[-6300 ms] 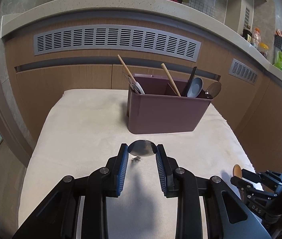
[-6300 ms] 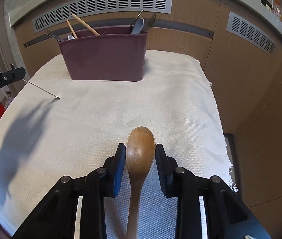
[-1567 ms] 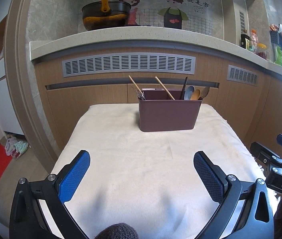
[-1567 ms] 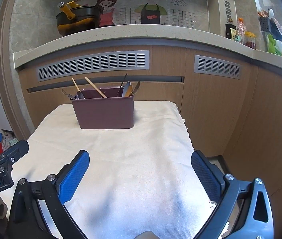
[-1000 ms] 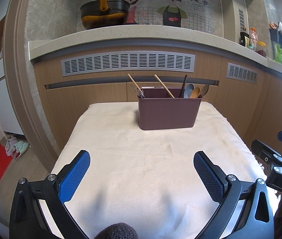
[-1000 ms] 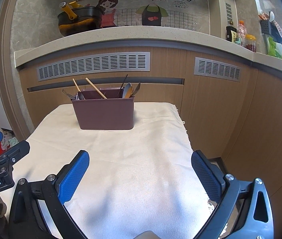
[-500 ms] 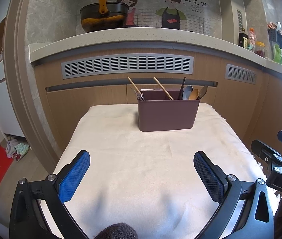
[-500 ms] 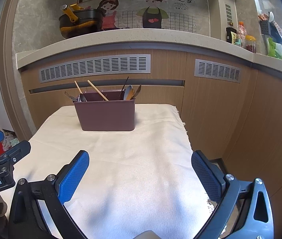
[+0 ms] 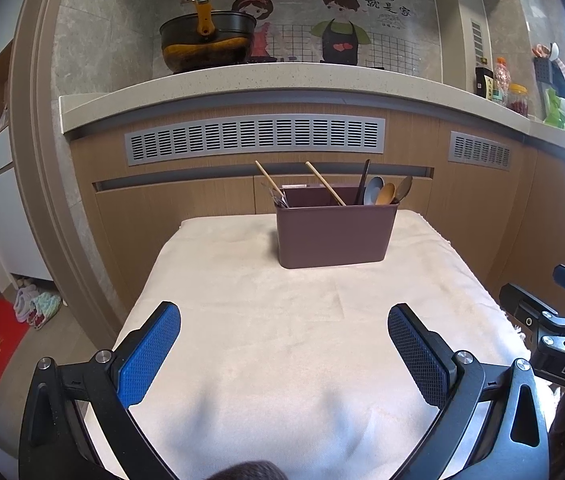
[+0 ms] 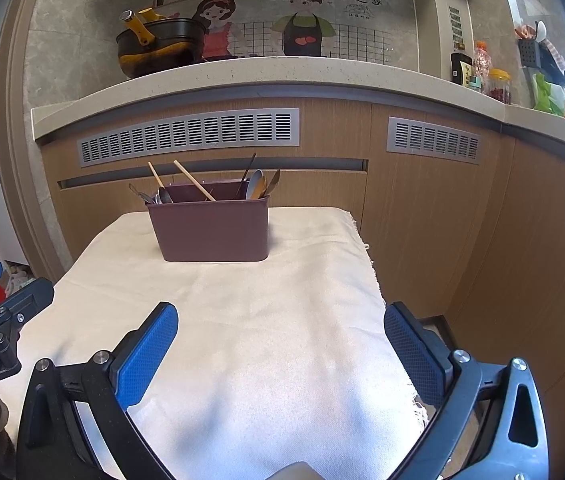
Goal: Organize utensils
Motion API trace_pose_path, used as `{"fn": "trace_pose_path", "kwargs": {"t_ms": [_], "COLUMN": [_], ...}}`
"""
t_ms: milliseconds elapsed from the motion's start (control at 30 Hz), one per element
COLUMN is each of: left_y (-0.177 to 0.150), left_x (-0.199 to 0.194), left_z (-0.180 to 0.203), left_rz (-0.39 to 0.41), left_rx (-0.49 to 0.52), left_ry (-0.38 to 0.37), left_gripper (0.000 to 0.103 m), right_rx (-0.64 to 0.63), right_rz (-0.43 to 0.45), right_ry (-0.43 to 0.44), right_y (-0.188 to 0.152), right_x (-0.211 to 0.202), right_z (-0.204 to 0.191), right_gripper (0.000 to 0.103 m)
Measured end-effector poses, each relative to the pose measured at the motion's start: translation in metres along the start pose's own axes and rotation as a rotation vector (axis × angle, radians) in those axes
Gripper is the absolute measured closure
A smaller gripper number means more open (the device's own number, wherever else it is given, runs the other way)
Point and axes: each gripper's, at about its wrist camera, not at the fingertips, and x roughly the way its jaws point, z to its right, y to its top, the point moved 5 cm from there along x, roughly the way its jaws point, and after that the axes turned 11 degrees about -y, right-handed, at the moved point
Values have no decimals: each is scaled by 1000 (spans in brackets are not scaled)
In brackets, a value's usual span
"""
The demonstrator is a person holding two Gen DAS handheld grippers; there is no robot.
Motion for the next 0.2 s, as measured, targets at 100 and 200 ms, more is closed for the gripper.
{"fn": "trace_pose_path", "kwargs": {"t_ms": [100,200], "left_y": [0,-1], "left_x": [-1,0], "left_z": [1,-1], "left_rz": [2,2], "left_rx": [3,-1], "left_ry": [8,19], "left_gripper": [0,0], "right_rx": [0,0], "right_rz": [1,-1], "right_ry": [-1,0], "right_y": [0,0], "right_x": [0,1], "right_z": [0,0], "right_gripper": [1,0]}}
